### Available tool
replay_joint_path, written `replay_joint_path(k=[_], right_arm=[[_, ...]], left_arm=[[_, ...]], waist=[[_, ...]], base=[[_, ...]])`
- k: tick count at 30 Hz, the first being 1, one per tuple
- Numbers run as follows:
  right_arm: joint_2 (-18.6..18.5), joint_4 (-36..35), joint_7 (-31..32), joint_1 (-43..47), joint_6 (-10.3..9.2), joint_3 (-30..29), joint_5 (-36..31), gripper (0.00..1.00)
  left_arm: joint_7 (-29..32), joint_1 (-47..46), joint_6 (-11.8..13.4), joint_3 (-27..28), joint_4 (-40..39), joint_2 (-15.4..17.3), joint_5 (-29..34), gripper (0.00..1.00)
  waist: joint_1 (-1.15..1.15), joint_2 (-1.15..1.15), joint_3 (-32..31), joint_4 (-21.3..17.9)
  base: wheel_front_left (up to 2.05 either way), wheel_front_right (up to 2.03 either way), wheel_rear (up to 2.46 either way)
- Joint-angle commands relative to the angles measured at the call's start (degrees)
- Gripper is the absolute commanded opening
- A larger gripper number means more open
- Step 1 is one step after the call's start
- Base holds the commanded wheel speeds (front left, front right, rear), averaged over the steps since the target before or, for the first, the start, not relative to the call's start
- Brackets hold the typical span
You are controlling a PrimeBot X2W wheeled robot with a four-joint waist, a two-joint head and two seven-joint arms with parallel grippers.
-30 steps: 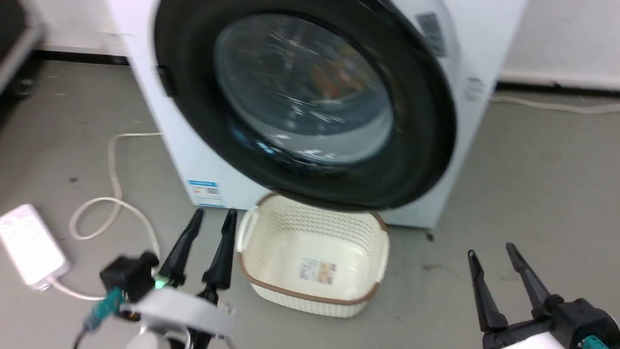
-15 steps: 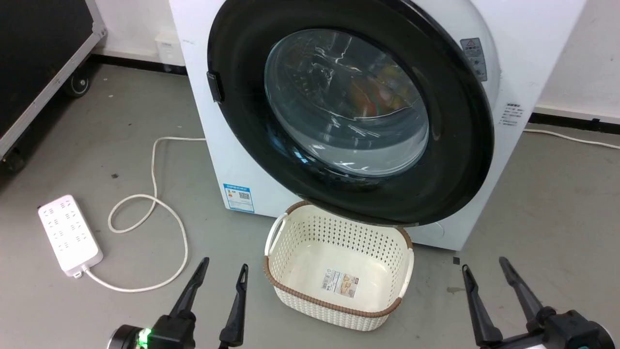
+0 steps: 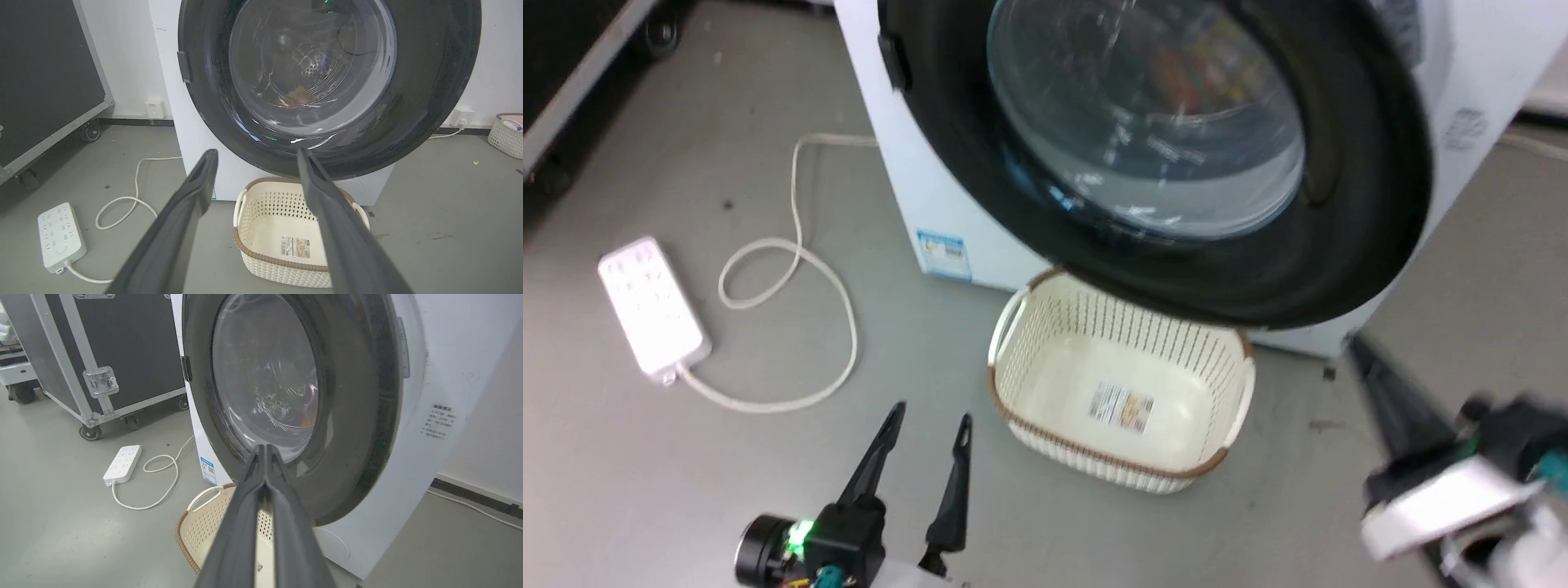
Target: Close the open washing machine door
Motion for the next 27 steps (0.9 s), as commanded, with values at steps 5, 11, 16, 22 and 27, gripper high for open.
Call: replay_joint_path(k=[5,11,16,22,27], right_arm=[[-9.74,1.98,4.14,-10.7,0.05,2.01,4.94,0.0],[-16.56,8.03,5.65,-21.4,0.05,3.35,11.0,0.0],[-19.24,13.24,5.97,-28.97,0.05,4.0,14.59,0.0],[-20.86,19.24,6.45,-37.55,0.05,4.8,17.23,0.0],[-21.05,25.63,6.18,-44.47,0.05,3.67,17.96,0.0]], left_arm=[[-0.25,-3.21,0.12,-1.09,-0.38,-1.4,0.89,1.0],[-0.25,-5.77,0.49,-1.98,-0.76,-2.15,1.3,1.0],[-0.25,-7.26,0.91,-2.38,-1.43,-2.47,1.42,1.0],[-0.25,-8.46,1.55,-2.93,-2.75,-2.69,1.53,1.0],[-0.25,-9.23,1.95,-3.65,-2.83,-2.79,1.41,1.0]], waist=[[-0.01,0.0,8.3,3.09],[-0.01,0.0,11.94,4.34],[-0.01,0.0,13.88,4.87],[-0.01,0.0,16.35,5.15],[-0.01,0.0,17.71,5.35]], base=[[0.0,0.0,0.0],[0.0,0.0,0.0],[0.0,0.0,0.0],[0.0,0.0,0.0],[0.0,0.0,0.0]])
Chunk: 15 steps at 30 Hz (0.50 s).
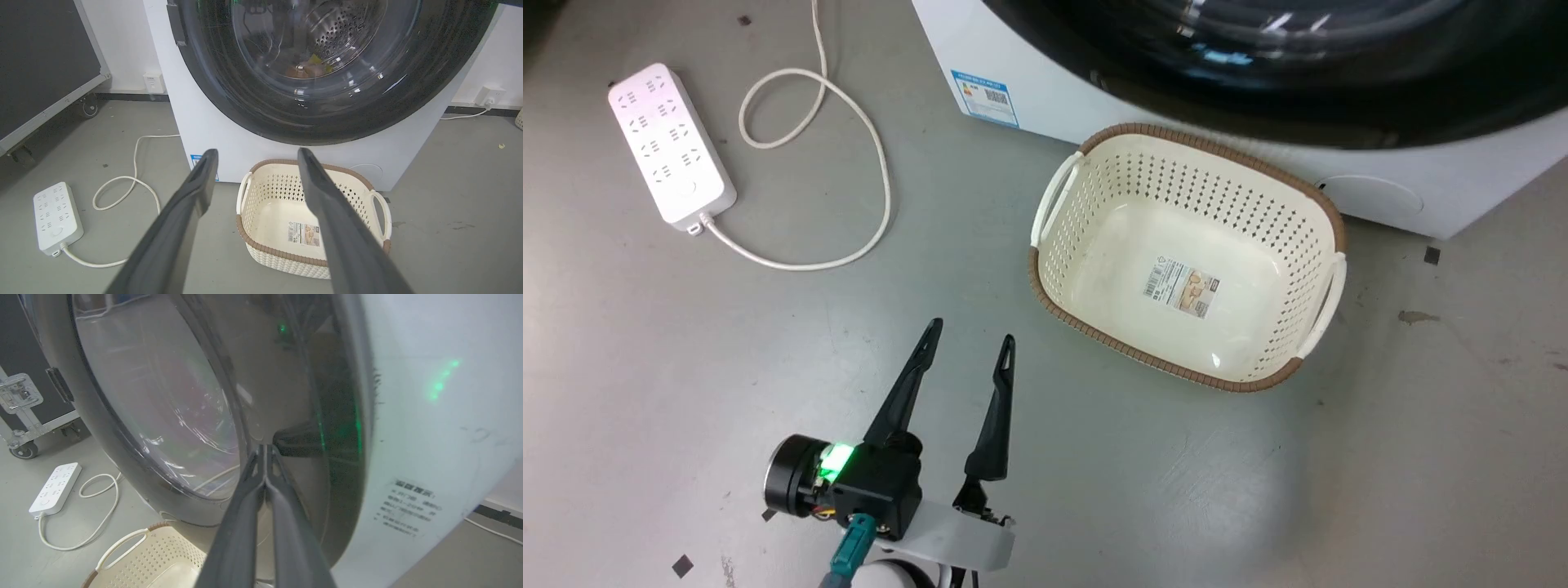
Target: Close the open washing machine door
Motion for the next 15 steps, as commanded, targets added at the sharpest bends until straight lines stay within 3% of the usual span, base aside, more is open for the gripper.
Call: replay_joint_path(k=[1,8,15], right_arm=[[-0.42,1.9,-0.37,-2.73,-0.1,-0.66,0.2,0.0],[0.04,7.85,-2.39,-8.0,-0.1,-1.88,0.12,0.0],[1.14,11.09,-5.51,-5.74,-0.1,0.21,0.9,0.0]], left_arm=[[-0.25,-1.08,0.33,-0.4,-0.06,-0.08,0.03,1.0],[-0.25,-1.83,0.94,-0.89,0.22,-0.14,-0.27,1.0],[-0.25,-1.62,1.04,-0.22,0.97,-0.16,-1.07,1.0]], waist=[[-0.01,0.0,0.39,0.14],[-0.01,0.0,0.65,0.24],[-0.01,0.0,-3.34,-0.63]], base=[[0.0,0.0,0.0],[0.0,0.0,0.0],[0.0,0.0,0.0]])
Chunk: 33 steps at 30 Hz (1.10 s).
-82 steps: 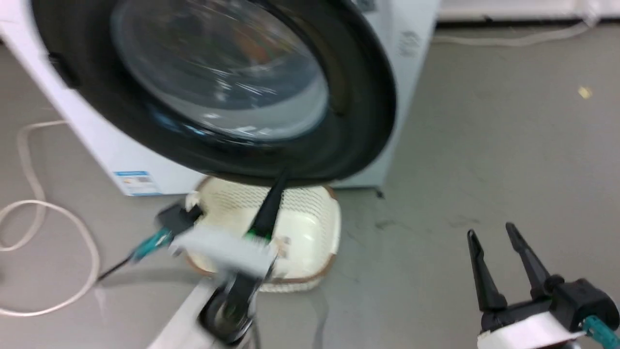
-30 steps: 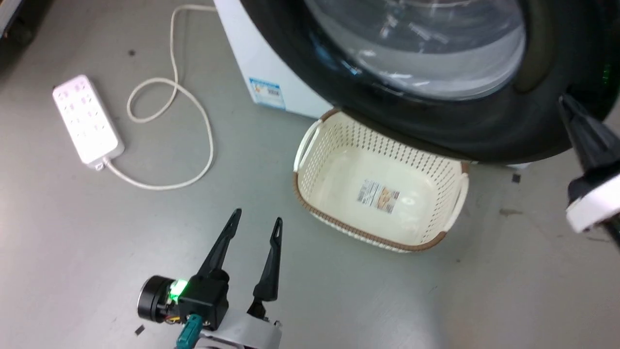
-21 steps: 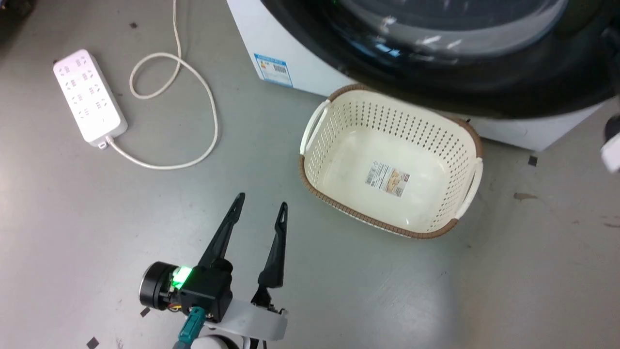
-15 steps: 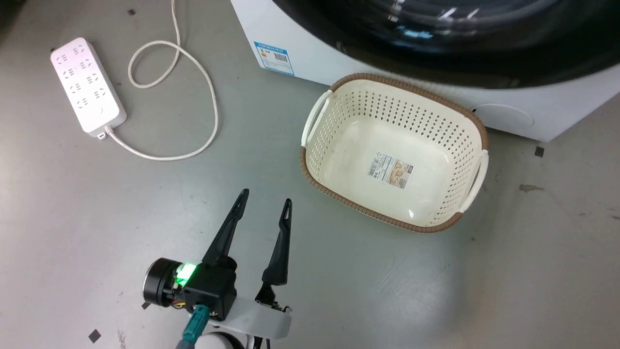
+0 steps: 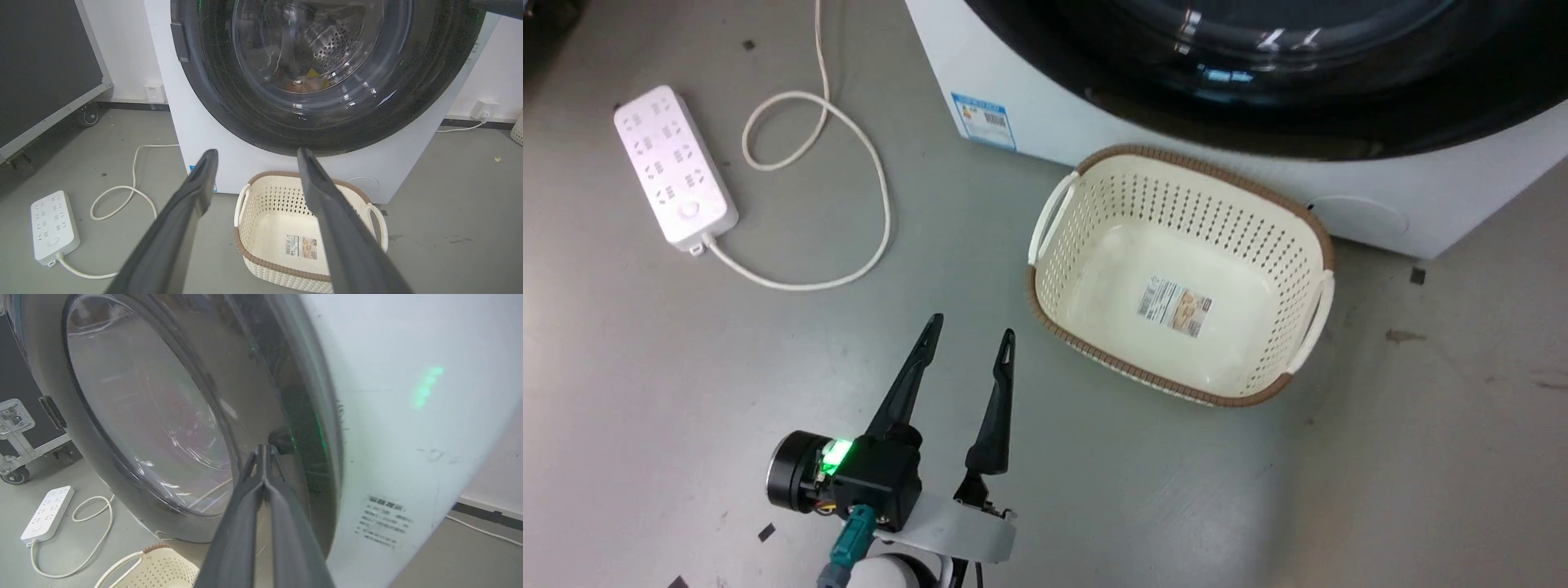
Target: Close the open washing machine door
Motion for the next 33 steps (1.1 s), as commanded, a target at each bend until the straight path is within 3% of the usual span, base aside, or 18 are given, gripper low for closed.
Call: replay_joint_path(k=[1,2,3,11,15,18,25,29,33], right_arm=[[-0.11,0.65,-1.44,0.89,-0.57,-0.09,0.89,0.0],[0.18,0.69,-2.06,2.01,-0.57,0.34,1.1,0.29],[0.39,0.48,-2.81,3.33,-0.57,0.91,1.12,1.0],[3.85,-4.92,-6.65,18.13,-0.57,0.03,-0.14,1.0],[6.21,-11.85,-7.45,27.2,-0.57,-3.41,-5.58,1.0],[10.77,-18.1,-7.66,34.53,-0.57,-9.43,-9.86,1.0],[22.92,-32.18,-7.34,50.54,-0.57,-17.38,-19.16,1.0],[26.41,-35.56,-6.63,55.98,-0.57,-18.78,-22.25,1.0],[27.38,-35.46,-6.61,58.42,-0.57,-18.86,-24.0,1.0]], left_arm=[[-0.25,-0.41,0.28,0.51,0.25,-0.07,-0.45,1.0],[-0.25,-0.23,0.25,0.74,0.42,-0.07,-0.65,1.0],[-0.25,0.0,0.22,1.02,0.57,-0.07,-0.82,1.0],[-0.25,3.97,-0.8,3.89,2.97,0.43,-1.11,1.0],[-0.25,5.84,-1.79,5.0,3.74,0.91,-1.35,1.0],[-0.25,6.94,-2.28,5.69,4.1,1.07,-1.43,1.0],[-0.25,8.35,-3.38,6.98,5.39,1.22,-1.94,1.0],[-0.25,8.73,-3.55,7.35,7.11,1.23,-1.96,1.0],[-0.25,8.74,-3.86,7.02,9.12,1.19,-1.89,1.0]], waist=[[0.0,0.0,-2.79,-0.64],[0.0,0.0,-3.92,-0.89],[0.0,0.0,-5.13,-1.18],[0.0,0.0,-16.05,-4.42],[0.0,0.0,-20.2,-6.21],[0.0,0.0,-22.31,-7.32],[0.0,0.0,-24.43,-9.34],[0.0,0.0,-24.88,-10.12],[0.0,0.0,-25.04,-10.39]], base=[[0.0,0.0,0.0],[0.0,0.0,0.0],[0.0,0.0,0.0],[0.0,0.0,0.0],[0.0,0.0,0.0],[0.0,0.0,0.0],[0.0,0.0,0.0],[0.0,0.0,0.0],[0.0,0.0,0.0]])
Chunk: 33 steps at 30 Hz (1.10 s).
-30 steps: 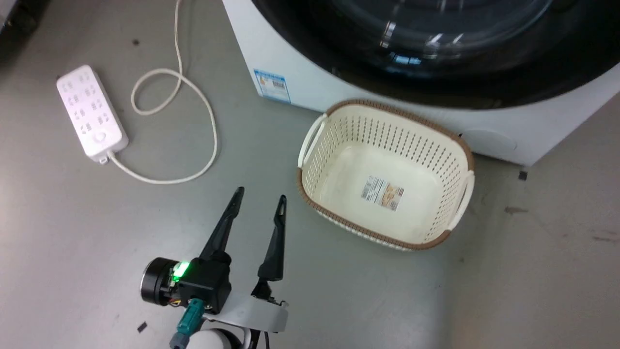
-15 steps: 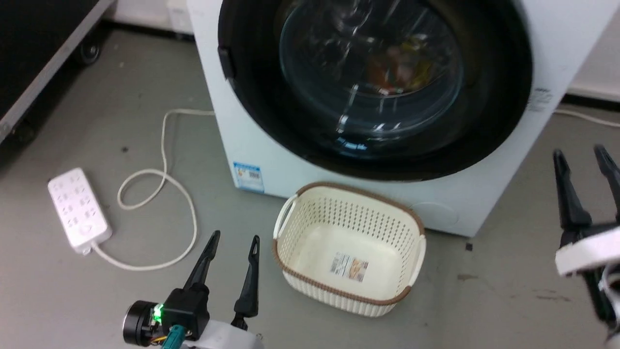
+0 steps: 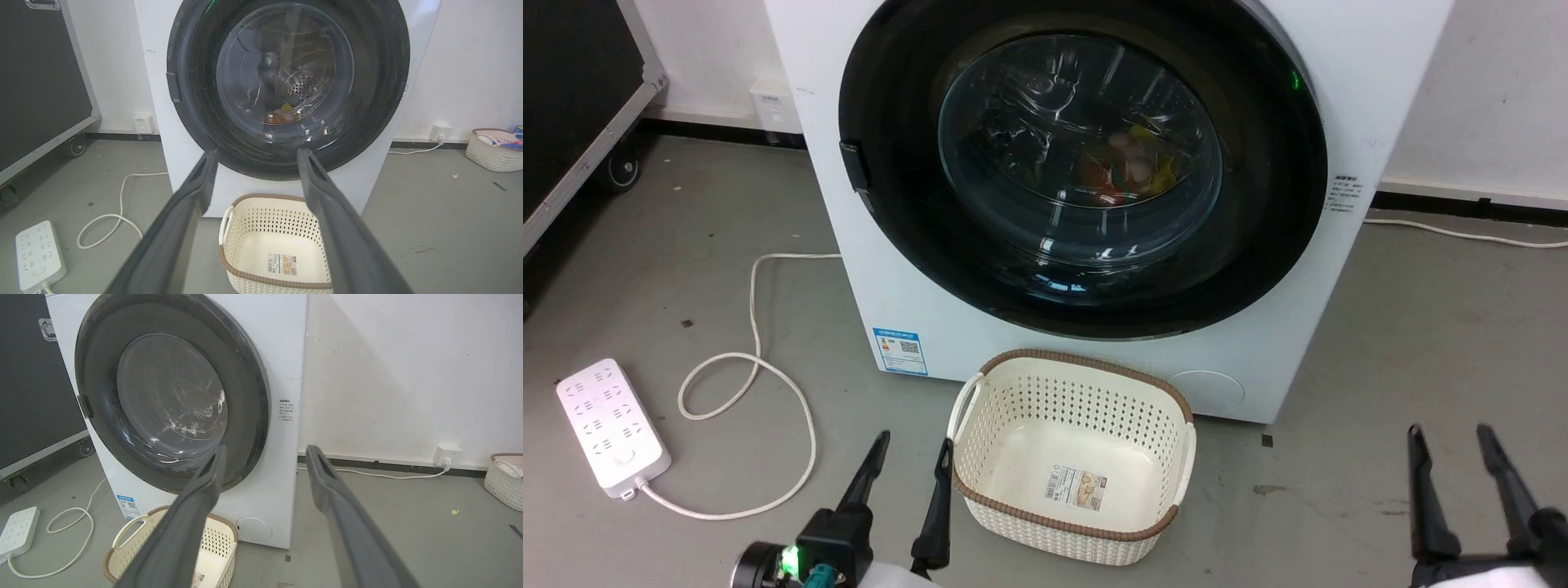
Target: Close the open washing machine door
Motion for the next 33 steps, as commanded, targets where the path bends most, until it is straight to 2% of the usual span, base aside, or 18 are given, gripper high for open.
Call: replay_joint_path(k=[1,10,11,33], right_arm=[[0.6,0.45,-0.08,1.51,0.05,0.1,-0.47,1.0],[0.95,1.77,-0.14,1.98,0.05,0.85,-0.72,1.0],[0.68,1.69,0.0,1.32,0.0,0.79,-0.64,0.0],[0.72,1.51,1.97,0.34,0.01,1.91,-1.34,0.0]], left_arm=[[-0.25,0.6,-0.35,-0.15,1.35,0.01,-0.14,1.0],[-0.25,0.11,-0.32,-0.19,4.44,-0.24,-0.8,1.0],[0.01,0.17,-0.2,-0.17,4.44,-0.11,-0.56,0.0],[2.18,0.03,-0.06,1.32,2.75,-0.23,0.54,0.0]], waist=[[0.01,0.0,-0.03,-0.16],[0.01,0.0,0.09,-0.17],[0.01,0.0,0.09,-0.18],[0.01,0.0,0.44,-0.42]], base=[[0.0,0.0,0.0],[0.0,0.0,0.0],[0.0,0.0,0.0],[0.0,0.0,0.0]])
